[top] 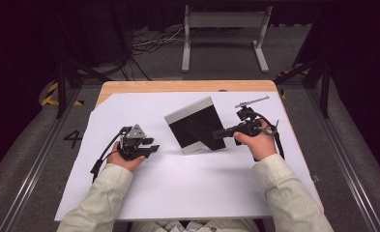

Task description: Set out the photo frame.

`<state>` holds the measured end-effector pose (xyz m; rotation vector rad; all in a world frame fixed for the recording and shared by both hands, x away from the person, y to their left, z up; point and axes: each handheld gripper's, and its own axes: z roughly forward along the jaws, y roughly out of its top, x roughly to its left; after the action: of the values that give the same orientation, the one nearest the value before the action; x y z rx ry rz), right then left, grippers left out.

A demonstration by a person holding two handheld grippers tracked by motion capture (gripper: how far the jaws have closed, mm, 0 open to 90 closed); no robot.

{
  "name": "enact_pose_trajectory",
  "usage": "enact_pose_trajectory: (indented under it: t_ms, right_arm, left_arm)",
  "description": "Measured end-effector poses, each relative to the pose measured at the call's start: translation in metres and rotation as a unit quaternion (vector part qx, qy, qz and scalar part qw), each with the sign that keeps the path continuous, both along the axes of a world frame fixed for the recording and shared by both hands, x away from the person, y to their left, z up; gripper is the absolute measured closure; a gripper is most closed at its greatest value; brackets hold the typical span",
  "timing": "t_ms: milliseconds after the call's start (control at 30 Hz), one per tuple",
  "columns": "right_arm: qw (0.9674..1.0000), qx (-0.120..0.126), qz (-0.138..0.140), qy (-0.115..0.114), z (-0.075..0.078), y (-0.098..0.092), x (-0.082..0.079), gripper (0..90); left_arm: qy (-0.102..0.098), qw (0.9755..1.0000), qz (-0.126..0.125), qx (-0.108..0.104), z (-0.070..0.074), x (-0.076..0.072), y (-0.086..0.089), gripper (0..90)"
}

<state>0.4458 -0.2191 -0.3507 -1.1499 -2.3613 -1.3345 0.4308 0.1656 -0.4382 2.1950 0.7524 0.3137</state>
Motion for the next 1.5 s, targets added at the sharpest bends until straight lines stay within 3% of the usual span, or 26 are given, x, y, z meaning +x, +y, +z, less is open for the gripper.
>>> enact_pose_trajectory:
  t_ms: [167,200,300,467,600,733,933,1167,1300,1400,1500]
  right_arm:
    - [0.9991,-0.001,-0.014,-0.041,0.001,-0.001,-0.005,87.7]
    - [0.9981,-0.005,-0.019,-0.058,0.000,-0.001,-0.007,87.7]
    - [0.9963,-0.007,-0.028,-0.081,-0.004,-0.002,-0.010,87.6]
    - [0.9926,-0.006,-0.009,-0.121,-0.012,-0.007,-0.014,87.4]
    - [0.9877,-0.023,0.017,-0.154,-0.017,-0.012,-0.020,86.9]
    - [0.9804,-0.038,0.049,-0.187,-0.022,-0.016,-0.024,86.9]
    - [0.9696,-0.074,0.079,-0.220,-0.027,-0.019,-0.031,86.1]
    - [0.9599,-0.109,0.105,-0.236,-0.032,-0.020,-0.038,86.2]
    - [0.9595,-0.121,0.110,-0.229,-0.036,-0.022,-0.040,86.2]
    - [0.9567,-0.141,0.119,-0.225,-0.039,-0.022,-0.041,86.4]
    - [0.9504,-0.166,0.132,-0.228,-0.043,-0.022,-0.043,86.3]
  left_arm:
    - [0.000,1.0000,0.000,0.000,0.000,0.000,0.000,60.1]
    - [0.000,1.0000,0.000,0.000,0.000,0.000,0.000,60.1]
    - [0.000,1.0000,0.000,0.000,0.000,0.000,0.000,60.1]
    - [0.000,1.0000,0.000,-0.001,0.000,0.000,0.000,60.0]
    - [-0.001,1.0000,-0.001,0.000,0.000,0.000,0.000,60.0]
    - [0.000,1.0000,0.000,0.000,0.000,-0.001,-0.001,60.1]
    - [-0.004,1.0000,-0.001,0.000,0.001,-0.001,-0.001,60.1]
    - [0.000,1.0000,-0.002,-0.002,0.000,-0.001,-0.001,60.2]
    - [-0.001,1.0000,-0.002,-0.001,0.000,-0.002,-0.002,60.2]
    - [-0.003,1.0000,-0.003,-0.002,0.002,-0.003,-0.003,60.3]
    - [-0.005,1.0000,-0.005,-0.001,0.002,-0.003,-0.004,60.4]
